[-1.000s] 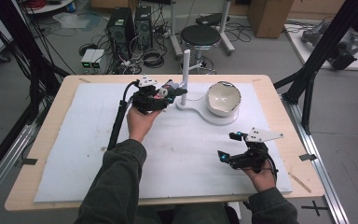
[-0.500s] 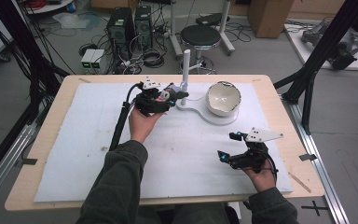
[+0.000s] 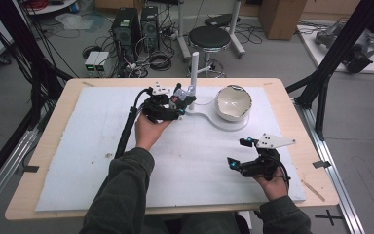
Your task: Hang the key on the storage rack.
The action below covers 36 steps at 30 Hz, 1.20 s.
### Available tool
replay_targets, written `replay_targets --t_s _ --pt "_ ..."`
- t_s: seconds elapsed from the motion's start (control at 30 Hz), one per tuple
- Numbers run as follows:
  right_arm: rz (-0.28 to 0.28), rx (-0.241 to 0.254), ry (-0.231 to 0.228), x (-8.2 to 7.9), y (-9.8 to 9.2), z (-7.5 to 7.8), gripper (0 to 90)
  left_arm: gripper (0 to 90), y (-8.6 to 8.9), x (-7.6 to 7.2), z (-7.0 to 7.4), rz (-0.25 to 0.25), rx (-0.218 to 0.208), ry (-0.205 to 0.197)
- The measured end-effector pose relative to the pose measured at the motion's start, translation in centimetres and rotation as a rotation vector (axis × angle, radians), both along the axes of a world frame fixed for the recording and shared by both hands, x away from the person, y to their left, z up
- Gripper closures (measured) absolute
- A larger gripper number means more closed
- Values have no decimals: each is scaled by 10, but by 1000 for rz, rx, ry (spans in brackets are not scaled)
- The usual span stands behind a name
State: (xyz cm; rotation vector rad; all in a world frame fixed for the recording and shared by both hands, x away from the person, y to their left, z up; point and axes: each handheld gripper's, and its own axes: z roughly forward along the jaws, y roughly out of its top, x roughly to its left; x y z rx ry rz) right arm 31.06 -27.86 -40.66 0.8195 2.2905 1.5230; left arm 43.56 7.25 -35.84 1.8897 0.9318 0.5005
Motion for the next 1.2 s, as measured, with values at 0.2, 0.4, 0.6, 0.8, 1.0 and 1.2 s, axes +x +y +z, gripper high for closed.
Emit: replay_targets --t_s 0.2,0.4,0.6,0.8,1.0,1.2 --pt "1 1 0 0 0 0 98 334 2 -1 3 3 -7 -10" --pt "2 1 -6 1 0 0 98 334 3 -2 5 -5 -14 -16" --pt "-2 2 -1 0 -1 0 98 329 4 -6 7 -23 -19 -29" --pt "-5 3 -6 1 -1 0 98 322 6 -11 9 -39 -22 -35" --pt "-11 5 -9 0 -2 0 98 317 9 -18 10 -53 -18 -40" --pt "-18 6 -5 0 -2 1 98 311 13 -25 11 -60 -25 -46"
